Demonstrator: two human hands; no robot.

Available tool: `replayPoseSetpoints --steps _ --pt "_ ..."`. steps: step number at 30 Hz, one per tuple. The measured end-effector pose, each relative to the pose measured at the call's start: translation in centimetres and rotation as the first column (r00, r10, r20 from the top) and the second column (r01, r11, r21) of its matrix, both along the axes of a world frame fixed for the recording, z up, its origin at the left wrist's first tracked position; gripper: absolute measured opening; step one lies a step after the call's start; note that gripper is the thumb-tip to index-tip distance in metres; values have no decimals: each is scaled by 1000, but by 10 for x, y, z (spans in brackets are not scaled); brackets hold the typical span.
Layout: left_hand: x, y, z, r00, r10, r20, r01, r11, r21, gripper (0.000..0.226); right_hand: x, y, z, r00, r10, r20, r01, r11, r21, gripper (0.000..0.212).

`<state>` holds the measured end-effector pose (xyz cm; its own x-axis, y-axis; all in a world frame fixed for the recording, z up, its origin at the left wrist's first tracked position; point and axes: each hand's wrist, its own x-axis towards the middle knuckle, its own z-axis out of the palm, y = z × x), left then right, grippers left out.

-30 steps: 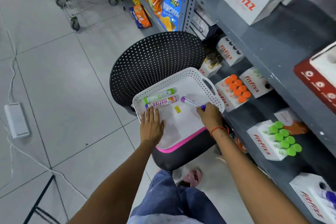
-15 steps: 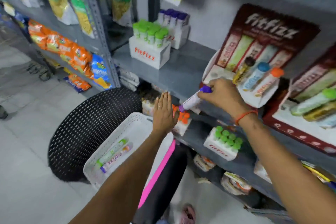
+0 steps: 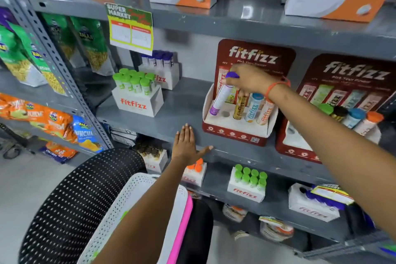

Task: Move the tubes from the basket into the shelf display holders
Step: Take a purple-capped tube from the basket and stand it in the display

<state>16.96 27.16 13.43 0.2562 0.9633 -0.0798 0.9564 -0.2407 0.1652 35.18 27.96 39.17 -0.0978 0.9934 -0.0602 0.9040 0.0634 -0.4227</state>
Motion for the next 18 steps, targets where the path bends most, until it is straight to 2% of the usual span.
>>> replayPoseSetpoints --steps 2,4,12,15,18 --pt "0 1 1 1000 -3 -17 3 1000 -8 109 -2 0 2 998 48 32 -47 998 -42 18" --pt "1 2 2 1000 -4 -27 4 1000 -10 108 -4 1 3 995 71 66 -68 997 -49 27" --pt "1 1 4 1000 8 -28 -8 1000 -25 109 2 22 -13 995 32 92 -44 990 134 27" --pt "1 1 3 1000 14 -20 -14 1000 -23 107 5 25 -18 995 16 95 -29 991 131 38" --pt "2 0 3 1000 17 -16 -17 1000 -22 106 4 30 -18 997 -14 82 1 989 149 31"
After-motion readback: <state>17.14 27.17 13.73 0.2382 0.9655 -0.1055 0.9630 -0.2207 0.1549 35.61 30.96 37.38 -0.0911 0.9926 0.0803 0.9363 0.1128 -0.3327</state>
